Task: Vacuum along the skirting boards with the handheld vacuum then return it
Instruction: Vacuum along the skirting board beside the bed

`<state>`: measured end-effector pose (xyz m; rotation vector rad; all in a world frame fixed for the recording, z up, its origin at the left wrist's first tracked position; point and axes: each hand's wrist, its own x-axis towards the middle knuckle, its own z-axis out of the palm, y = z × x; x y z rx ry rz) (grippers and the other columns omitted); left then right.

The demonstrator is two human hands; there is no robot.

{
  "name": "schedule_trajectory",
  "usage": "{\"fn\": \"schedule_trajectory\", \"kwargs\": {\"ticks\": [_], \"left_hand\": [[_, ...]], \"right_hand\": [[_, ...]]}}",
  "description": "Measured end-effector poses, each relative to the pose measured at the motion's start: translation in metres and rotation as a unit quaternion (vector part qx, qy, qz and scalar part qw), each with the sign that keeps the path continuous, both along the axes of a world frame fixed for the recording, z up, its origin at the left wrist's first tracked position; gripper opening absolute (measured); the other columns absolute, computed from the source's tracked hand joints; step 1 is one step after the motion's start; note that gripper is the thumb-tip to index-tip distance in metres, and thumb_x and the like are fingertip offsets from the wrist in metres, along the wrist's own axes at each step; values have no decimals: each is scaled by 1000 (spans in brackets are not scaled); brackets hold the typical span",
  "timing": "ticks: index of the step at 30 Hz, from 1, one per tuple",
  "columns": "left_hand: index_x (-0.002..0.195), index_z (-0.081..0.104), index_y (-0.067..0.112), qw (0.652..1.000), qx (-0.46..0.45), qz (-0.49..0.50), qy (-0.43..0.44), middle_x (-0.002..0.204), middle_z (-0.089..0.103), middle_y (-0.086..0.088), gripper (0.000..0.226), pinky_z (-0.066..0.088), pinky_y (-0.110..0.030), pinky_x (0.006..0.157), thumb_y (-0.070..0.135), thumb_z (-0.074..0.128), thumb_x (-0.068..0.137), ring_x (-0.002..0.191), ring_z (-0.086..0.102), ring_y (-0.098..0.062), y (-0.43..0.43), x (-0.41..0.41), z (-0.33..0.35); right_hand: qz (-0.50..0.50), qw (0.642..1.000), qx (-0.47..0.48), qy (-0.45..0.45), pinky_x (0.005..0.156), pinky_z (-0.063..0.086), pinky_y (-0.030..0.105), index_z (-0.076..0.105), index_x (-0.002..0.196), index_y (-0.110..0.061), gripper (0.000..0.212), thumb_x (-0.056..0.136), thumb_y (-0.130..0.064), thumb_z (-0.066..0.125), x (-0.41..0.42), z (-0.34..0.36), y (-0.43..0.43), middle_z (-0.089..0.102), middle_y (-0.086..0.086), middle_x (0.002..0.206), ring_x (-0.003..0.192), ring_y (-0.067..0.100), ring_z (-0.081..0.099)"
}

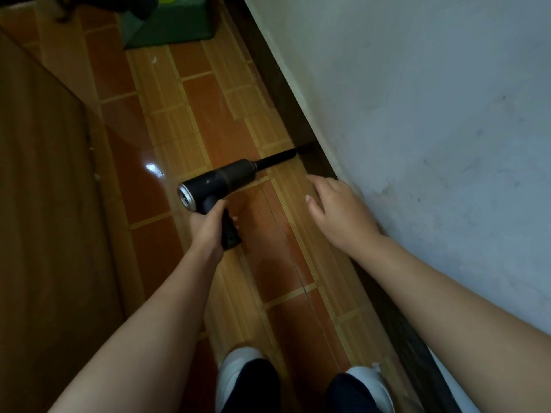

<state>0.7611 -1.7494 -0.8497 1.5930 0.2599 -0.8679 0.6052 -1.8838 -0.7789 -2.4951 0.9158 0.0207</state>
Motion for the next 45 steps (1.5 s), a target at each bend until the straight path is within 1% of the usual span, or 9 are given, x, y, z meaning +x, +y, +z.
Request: {"fn": "schedule_trajectory", "kwargs": {"ticks": [7, 16, 21, 25, 31, 36, 37, 41, 45], "left_hand": [[109, 54, 3, 1000, 10, 11, 6, 71, 59, -4, 25, 48, -29, 54, 12, 60, 86, 58, 57, -16, 1, -11, 13], [121, 52, -2, 1000, -5, 29, 0, 73, 59, -5, 37, 48, -27, 54, 13, 59, 88, 58, 57, -16, 8, -15, -10], [123, 52, -1, 1000, 2, 31, 3, 80, 60, -7, 40, 50, -22, 47, 16, 60, 87, 60, 58, -16, 10, -29, -16], [124, 53, 0, 1000, 3, 30, 0, 87, 60, -9, 40, 47, -26, 55, 16, 60, 88, 63, 58, -16, 15, -36, -14], [118, 54, 0, 1000, -7, 25, 5, 74, 58, -5, 34, 47, -28, 58, 14, 60, 88, 63, 57, -16, 27, -54, -11], [96, 57, 8, 1000, -13, 17, 22, 73, 58, -6, 10, 48, -29, 58, 12, 59, 88, 61, 57, -17, 36, -66, -7], [97, 57, 8, 1000, -14, 17, 21, 73, 59, -6, 11, 48, -29, 58, 12, 60, 88, 61, 57, -16, 38, -67, -7], [117, 53, -1, 1000, -10, -4, 20, 74, 59, -6, 34, 49, -30, 60, 13, 60, 88, 64, 58, -17, 45, -69, -8], [122, 52, -2, 1000, -8, -21, 12, 74, 59, -6, 39, 48, -29, 59, 14, 61, 88, 63, 57, -17, 49, -66, -7]], "right_hand": [[-8, 1000, 26, -8, 97, 37, 28, 35, 141, -11, 44, 100, -24, 36, -11, 12, 19, 49, 6, 136, 124, 19, 42], [41, 998, -53, -9, 101, 36, 29, 35, 141, -12, 43, 100, -24, 37, -12, 15, 9, 49, 6, 136, 126, 18, 42], [34, 997, -72, -22, 100, 37, 27, 37, 141, -12, 43, 99, -24, 39, -18, 21, 3, 50, 6, 136, 126, 18, 44], [25, 997, -68, -25, 101, 36, 27, 38, 140, -12, 42, 100, -24, 39, -28, 24, 4, 49, 6, 137, 127, 18, 43], [60, 995, -76, 9, 97, 37, 27, 39, 140, -12, 42, 99, -25, 39, -47, 33, 7, 49, 6, 136, 126, 18, 43], [46, 996, -68, 19, 94, 39, 27, 39, 139, -12, 42, 99, -26, 39, -56, 30, 14, 49, 6, 136, 123, 19, 45], [41, 997, -65, 21, 95, 39, 27, 39, 139, -13, 42, 99, -26, 39, -57, 29, 14, 49, 6, 136, 124, 18, 45], [11, 999, -50, 14, 97, 37, 26, 39, 140, -13, 42, 99, -26, 39, -53, 27, 16, 48, 6, 138, 125, 18, 44], [1, 999, -38, 9, 97, 39, 28, 40, 139, -13, 42, 100, -26, 39, -42, 21, 20, 48, 5, 138, 125, 18, 45]]}}
